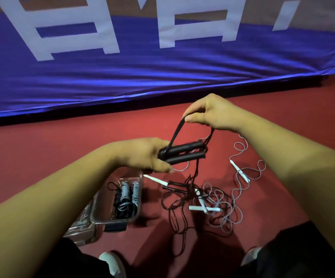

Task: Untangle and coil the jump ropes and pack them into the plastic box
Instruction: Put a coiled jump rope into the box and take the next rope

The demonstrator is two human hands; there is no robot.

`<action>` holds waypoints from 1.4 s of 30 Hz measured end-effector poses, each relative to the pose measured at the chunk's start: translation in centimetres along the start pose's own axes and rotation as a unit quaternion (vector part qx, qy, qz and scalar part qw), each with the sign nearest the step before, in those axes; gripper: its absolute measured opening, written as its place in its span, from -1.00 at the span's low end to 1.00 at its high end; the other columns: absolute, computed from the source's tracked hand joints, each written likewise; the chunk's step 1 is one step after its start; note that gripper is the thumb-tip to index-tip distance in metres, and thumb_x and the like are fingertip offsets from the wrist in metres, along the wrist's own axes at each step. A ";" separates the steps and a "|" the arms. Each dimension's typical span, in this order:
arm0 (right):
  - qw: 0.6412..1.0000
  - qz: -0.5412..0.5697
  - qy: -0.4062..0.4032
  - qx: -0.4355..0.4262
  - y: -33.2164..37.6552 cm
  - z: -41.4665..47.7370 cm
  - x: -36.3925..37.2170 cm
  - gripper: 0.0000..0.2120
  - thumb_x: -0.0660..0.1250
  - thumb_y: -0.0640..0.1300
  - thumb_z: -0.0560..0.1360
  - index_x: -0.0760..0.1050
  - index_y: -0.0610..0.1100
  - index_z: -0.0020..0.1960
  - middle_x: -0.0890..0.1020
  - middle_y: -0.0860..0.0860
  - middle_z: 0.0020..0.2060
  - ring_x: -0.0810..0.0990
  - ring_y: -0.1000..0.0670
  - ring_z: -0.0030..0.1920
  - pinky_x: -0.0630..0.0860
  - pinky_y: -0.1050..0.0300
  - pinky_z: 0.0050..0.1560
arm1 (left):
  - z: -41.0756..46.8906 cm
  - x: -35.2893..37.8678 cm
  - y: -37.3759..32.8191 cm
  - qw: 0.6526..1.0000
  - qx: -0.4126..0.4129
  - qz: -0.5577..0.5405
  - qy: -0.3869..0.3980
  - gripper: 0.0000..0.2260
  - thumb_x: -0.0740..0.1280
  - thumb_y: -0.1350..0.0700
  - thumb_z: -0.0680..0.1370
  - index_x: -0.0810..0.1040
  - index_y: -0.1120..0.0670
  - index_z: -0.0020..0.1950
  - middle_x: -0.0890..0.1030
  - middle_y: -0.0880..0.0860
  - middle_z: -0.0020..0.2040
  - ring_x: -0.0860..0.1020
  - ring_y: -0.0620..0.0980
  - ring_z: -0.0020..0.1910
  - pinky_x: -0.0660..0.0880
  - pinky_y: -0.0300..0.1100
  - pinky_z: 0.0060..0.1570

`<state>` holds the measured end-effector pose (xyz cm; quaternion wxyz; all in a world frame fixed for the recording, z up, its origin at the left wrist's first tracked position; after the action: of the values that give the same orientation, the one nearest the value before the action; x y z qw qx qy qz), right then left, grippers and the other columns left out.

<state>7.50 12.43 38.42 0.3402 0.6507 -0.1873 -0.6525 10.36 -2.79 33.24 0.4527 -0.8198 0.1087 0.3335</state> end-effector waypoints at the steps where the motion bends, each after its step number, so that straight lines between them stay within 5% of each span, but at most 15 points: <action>1: 0.999 0.041 0.001 0.011 -0.3 -0.2 0.4 -0.92 0.43 -0.19 0.48 0.65 -0.12 -0.03 0.60 0.18 -0.41 0.47 0.23 -0.40 0.36 0.40 -0.30 | -0.2 -0.9 -1.0 0.999 0.032 -0.004 -0.041 -0.83 0.48 0.13 0.50 0.50 0.03 -0.04 0.50 0.00 -0.33 0.45 -0.07 -0.37 0.42 -0.17 -0.35; 4: 0.981 0.188 -0.006 0.045 -1.2 -0.2 2.5 -0.86 0.35 -0.18 0.47 0.59 -0.03 -0.25 0.42 -0.05 -0.42 0.32 0.05 -0.44 0.24 0.24 -0.43 | -0.8 -4.2 -1.6 0.977 0.052 -0.116 -0.172 -0.83 0.47 0.17 0.50 0.51 0.12 0.00 0.54 0.04 -0.35 0.46 0.00 -0.43 0.38 -0.18 -0.46; 8: 0.954 0.264 0.036 0.136 -2.0 0.2 6.6 -0.77 0.14 -0.14 0.66 0.58 -0.08 0.07 0.28 0.00 -0.43 0.21 0.10 -0.53 0.17 0.29 -0.49 | -1.3 -8.7 3.6 0.923 -0.023 -0.201 -0.328 -0.83 0.45 0.20 0.51 0.45 0.14 -0.08 0.53 0.01 -0.43 0.44 0.03 -0.53 0.31 -0.22 -0.50; 11: 0.936 0.273 0.114 0.193 -2.1 -0.6 10.7 -0.74 0.08 -0.11 0.67 0.54 -0.13 0.11 0.26 0.02 -0.46 0.18 0.10 -0.54 0.16 0.28 -0.48 | -2.5 -11.8 8.1 0.862 -0.074 -0.253 -0.432 -0.82 0.42 0.19 0.51 0.42 0.10 -0.04 0.51 0.05 -0.38 0.43 0.01 -0.56 0.32 -0.28 -0.53; 16: 0.906 0.326 0.175 0.207 1.4 -1.1 14.2 -0.73 0.05 -0.14 0.67 0.50 -0.19 0.13 0.26 0.04 -0.45 0.16 0.11 -0.52 0.10 0.28 -0.54 | -3.7 -12.9 14.0 0.865 -0.188 -0.120 -0.450 -0.86 0.40 0.20 0.50 0.45 0.08 -0.02 0.54 0.09 -0.31 0.43 0.03 -0.55 0.31 -0.29 -0.60; 21: 0.968 0.070 0.207 0.122 4.1 -1.7 14.4 -0.75 0.16 -0.12 0.63 0.57 -0.20 0.11 0.42 0.02 -0.48 0.40 0.06 -0.54 0.38 0.25 -0.45 | -4.1 -12.1 17.3 0.865 -0.295 0.031 -0.404 -0.91 0.35 0.15 0.50 0.53 0.08 -0.02 0.63 0.13 -0.27 0.57 0.09 -0.47 0.50 -0.17 -0.43; 25: 0.979 0.016 0.194 0.060 5.7 -1.7 13.1 -0.75 0.27 -0.04 0.59 0.61 -0.20 0.05 0.40 0.06 -0.47 0.32 0.17 -0.60 0.25 0.32 -0.55 | -3.7 -8.5 19.1 0.881 -0.382 0.078 -0.268 -0.87 0.38 0.15 0.54 0.53 0.15 0.06 0.62 0.13 -0.27 0.64 0.15 -0.37 0.61 -0.08 -0.32; 27: 0.984 0.010 0.171 0.039 6.1 -1.3 12.1 -0.76 0.30 -0.05 0.57 0.63 -0.21 -0.02 0.40 0.02 -0.45 0.29 0.13 -0.53 0.24 0.26 -0.50 | -2.9 -6.8 18.5 0.879 -0.394 0.152 -0.220 -0.82 0.35 0.13 0.55 0.55 0.16 0.12 0.66 0.16 -0.11 0.67 0.18 -0.17 0.61 -0.06 -0.20; 31: 0.996 0.005 0.075 0.039 5.5 -0.3 8.1 -0.80 0.33 -0.07 0.55 0.66 -0.12 -0.16 0.41 0.01 -0.52 0.28 0.13 -0.59 0.20 0.32 -0.56 | -0.2 -2.9 14.9 0.881 -0.349 0.294 -0.125 -0.74 0.28 0.07 0.59 0.53 -0.01 0.28 0.61 0.09 0.17 0.61 0.14 0.13 0.47 -0.09 -0.04; 36: 0.986 0.121 0.004 0.118 1.6 0.4 5.2 -0.73 0.33 -0.09 0.54 0.59 -0.14 -0.31 0.35 -0.17 -0.43 0.27 -0.06 -0.45 0.19 0.24 -0.51 | 2.6 2.5 9.6 0.869 -0.207 0.449 0.003 -0.74 0.27 0.00 0.61 0.52 -0.02 0.29 0.60 0.03 0.20 0.59 0.10 0.17 0.45 -0.12 -0.06; 42: 0.957 0.187 -0.049 0.217 -3.0 0.4 3.1 -0.72 0.26 -0.14 0.58 0.52 -0.20 -0.27 0.29 -0.02 -0.51 0.20 0.06 -0.57 0.14 0.29 -0.52 | 2.1 3.9 3.7 0.945 -0.045 0.311 0.088 -0.82 0.41 0.12 0.52 0.62 0.13 0.09 0.60 0.12 -0.13 0.55 0.08 -0.15 0.36 -0.19 -0.21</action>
<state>6.79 12.28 34.18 0.2969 0.6299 -0.4590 -0.5518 10.56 -2.63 27.51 0.2779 -0.7907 0.3825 0.3889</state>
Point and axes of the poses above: each hand's wrist, its own z-axis towards the middle knuckle, its own x-axis out of the palm, y = z × x, the point moved 8 cm from there along z, towards the middle knuckle
